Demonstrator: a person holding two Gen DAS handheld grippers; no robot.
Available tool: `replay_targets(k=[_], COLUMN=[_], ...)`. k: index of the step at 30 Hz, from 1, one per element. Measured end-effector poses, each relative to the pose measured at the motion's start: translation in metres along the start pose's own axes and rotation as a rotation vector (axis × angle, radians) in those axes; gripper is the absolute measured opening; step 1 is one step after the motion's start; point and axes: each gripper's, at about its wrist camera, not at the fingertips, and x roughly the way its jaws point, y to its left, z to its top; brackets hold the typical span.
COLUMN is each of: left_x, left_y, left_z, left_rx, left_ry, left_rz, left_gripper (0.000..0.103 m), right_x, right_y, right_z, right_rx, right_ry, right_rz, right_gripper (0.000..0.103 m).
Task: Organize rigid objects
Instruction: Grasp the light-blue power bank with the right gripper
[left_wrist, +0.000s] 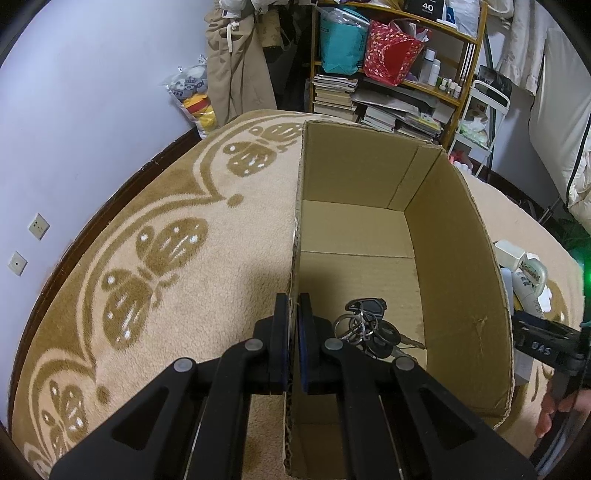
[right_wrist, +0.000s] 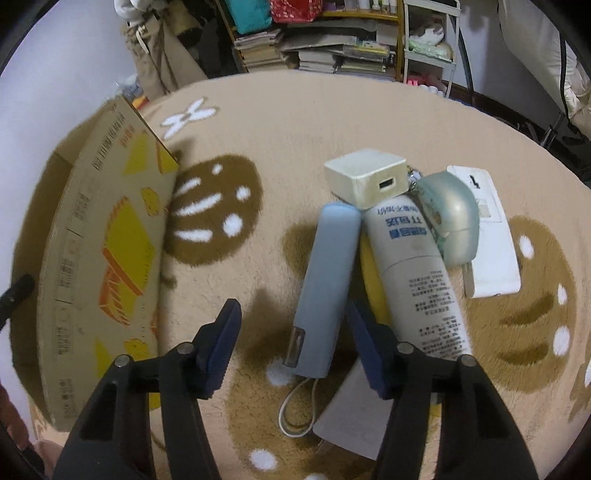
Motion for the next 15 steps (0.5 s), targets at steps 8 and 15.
replay_targets(k=[8, 15], left_x=[0.0, 0.0], left_y=[0.001, 0.002], left_z=[0.0, 0.0], left_rx=[-0.005, -0.002], left_ry=[0.001, -0.002], left_rz=[-0.004, -0.007], left_gripper=[0.004, 0.004], right_x=[0.014, 0.01], right_y=[0.002, 0.003], right_z=[0.001, 0.002], right_rx=[-0.056, -0.031], right_ry=[-0.03, -0.069], right_rz=[-0.107, -0.062], right_gripper=[0.043, 0.036])
